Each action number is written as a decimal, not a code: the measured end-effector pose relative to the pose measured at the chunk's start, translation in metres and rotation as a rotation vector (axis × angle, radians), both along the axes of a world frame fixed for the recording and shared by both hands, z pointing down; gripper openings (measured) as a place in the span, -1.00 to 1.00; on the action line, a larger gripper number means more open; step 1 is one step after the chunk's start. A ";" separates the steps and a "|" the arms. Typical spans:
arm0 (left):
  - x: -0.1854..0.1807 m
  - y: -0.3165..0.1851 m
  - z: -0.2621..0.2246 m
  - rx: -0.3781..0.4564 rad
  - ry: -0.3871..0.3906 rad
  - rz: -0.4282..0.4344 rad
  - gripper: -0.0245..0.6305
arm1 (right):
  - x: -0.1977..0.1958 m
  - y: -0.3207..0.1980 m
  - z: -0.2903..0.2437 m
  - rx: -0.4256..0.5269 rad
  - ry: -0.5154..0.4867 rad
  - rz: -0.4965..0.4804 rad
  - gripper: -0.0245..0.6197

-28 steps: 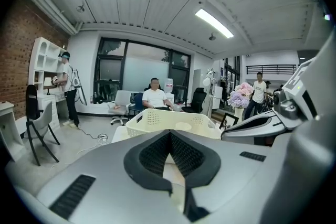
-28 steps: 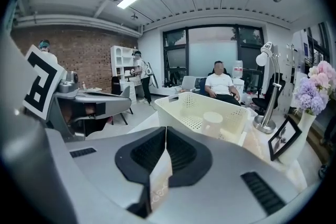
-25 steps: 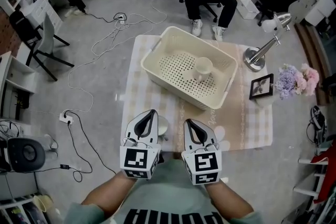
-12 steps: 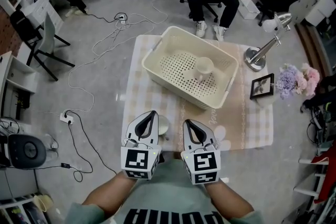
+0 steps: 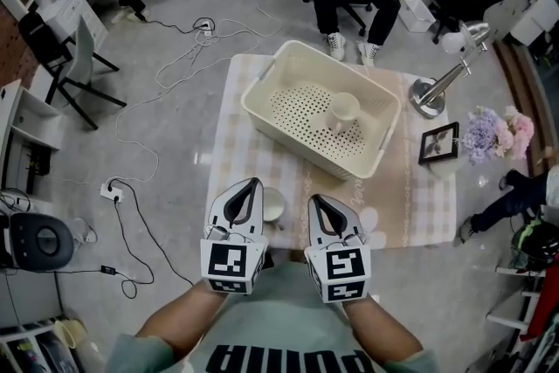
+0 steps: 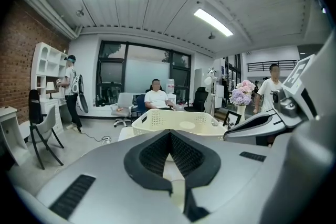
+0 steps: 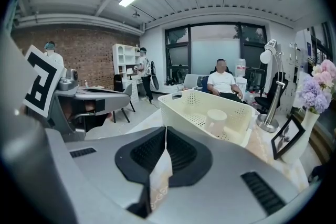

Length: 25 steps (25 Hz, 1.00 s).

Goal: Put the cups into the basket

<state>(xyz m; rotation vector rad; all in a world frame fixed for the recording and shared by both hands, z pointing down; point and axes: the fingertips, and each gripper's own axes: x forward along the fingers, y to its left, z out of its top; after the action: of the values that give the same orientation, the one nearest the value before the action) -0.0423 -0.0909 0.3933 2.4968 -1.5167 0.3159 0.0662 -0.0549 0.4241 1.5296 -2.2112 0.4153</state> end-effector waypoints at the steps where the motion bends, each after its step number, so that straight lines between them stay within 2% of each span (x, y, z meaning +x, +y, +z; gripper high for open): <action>1: -0.003 0.000 -0.002 0.007 -0.001 -0.009 -0.91 | -0.002 -0.001 0.000 0.000 -0.002 -0.006 -0.86; 5: -0.018 -0.001 -0.002 0.032 -0.019 -0.044 -0.91 | -0.014 -0.005 0.000 -0.001 -0.010 -0.039 -0.86; 10: -0.045 0.000 0.011 0.007 -0.034 -0.106 -0.91 | -0.040 -0.010 0.009 -0.032 -0.007 -0.122 -0.85; 11: -0.050 0.001 0.014 0.002 -0.037 -0.117 -0.91 | -0.045 -0.010 0.012 -0.043 -0.008 -0.140 -0.80; 13: -0.060 0.002 0.021 -0.012 -0.042 -0.139 -0.91 | -0.059 -0.010 0.019 -0.074 -0.017 -0.179 -0.54; 17: -0.076 0.004 0.034 -0.039 -0.046 -0.179 -0.91 | -0.079 -0.008 0.036 -0.129 -0.012 -0.249 -0.21; 25: -0.088 0.004 0.059 -0.091 -0.055 -0.203 -0.91 | -0.095 -0.003 0.073 -0.205 0.038 -0.336 0.01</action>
<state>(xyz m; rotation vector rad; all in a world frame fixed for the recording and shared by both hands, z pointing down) -0.1306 -0.0870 0.4520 2.2598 -1.7196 0.4128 -0.0287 -0.0583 0.4969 1.0295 -2.2608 0.4832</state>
